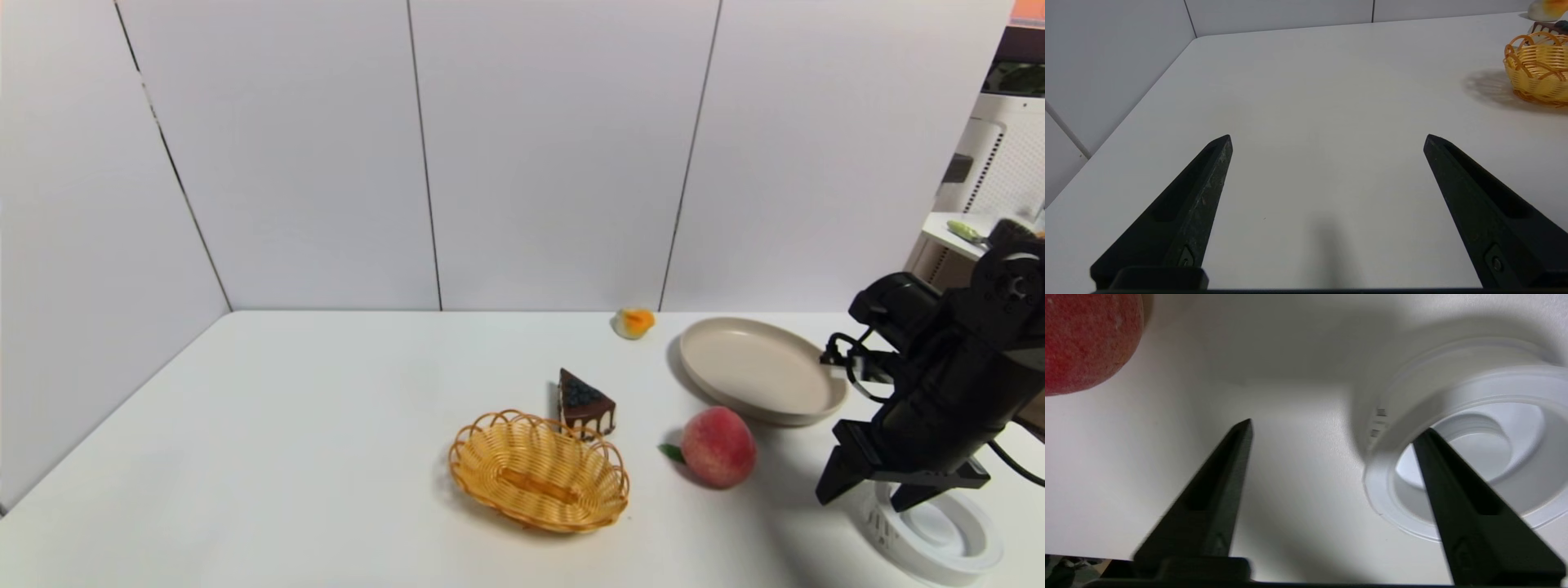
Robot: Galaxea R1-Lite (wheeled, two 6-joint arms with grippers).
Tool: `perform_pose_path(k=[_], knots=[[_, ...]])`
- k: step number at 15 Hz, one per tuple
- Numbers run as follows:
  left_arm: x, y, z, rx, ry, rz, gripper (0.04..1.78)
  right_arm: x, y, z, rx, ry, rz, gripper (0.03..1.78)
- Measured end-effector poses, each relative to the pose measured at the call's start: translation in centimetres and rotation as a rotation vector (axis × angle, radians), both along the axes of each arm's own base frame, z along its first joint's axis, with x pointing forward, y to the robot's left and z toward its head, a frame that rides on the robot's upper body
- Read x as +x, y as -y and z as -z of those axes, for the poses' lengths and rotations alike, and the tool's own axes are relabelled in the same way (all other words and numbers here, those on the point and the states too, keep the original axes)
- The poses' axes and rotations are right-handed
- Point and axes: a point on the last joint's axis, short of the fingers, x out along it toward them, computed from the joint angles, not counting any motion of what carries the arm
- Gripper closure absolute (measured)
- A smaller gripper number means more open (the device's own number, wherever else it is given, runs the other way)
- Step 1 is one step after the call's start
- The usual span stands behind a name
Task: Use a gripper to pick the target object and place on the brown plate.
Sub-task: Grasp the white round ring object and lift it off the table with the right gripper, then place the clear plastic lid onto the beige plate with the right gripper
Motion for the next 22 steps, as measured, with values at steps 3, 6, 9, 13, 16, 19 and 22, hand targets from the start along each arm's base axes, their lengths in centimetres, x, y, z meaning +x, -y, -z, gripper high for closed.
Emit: perform_pose_path(k=[3,6,9,13,16,19,22], knots=[[0.0,0.0,0.0,0.000,0.000,0.000,0.13,-0.1,0.3,0.6,-0.003,0.004,0.010,0.98],[0.0,0.0,0.0,0.000,0.000,0.000,0.13,-0.3,0.6,1.0,-0.006,-0.006,0.020,1.71],[0.0,0.0,0.0,0.000,0.000,0.000,0.13,-0.4,1.0,1.4,-0.004,0.013,0.036,1.71],[0.0,0.0,0.0,0.000,0.000,0.000,0.13,0.2,1.8,0.5,-0.054,0.127,0.059,1.71],[0.0,0.0,0.0,0.000,0.000,0.000,0.13,1.3,1.9,-1.2,-0.069,0.286,0.040,1.71],[0.0,0.0,0.0,0.000,0.000,0.000,0.13,2.8,1.8,-3.7,-0.087,0.429,-0.027,1.71],[0.0,0.0,0.0,0.000,0.000,0.000,0.13,4.9,0.9,-6.0,-0.086,0.569,-0.075,1.71]])
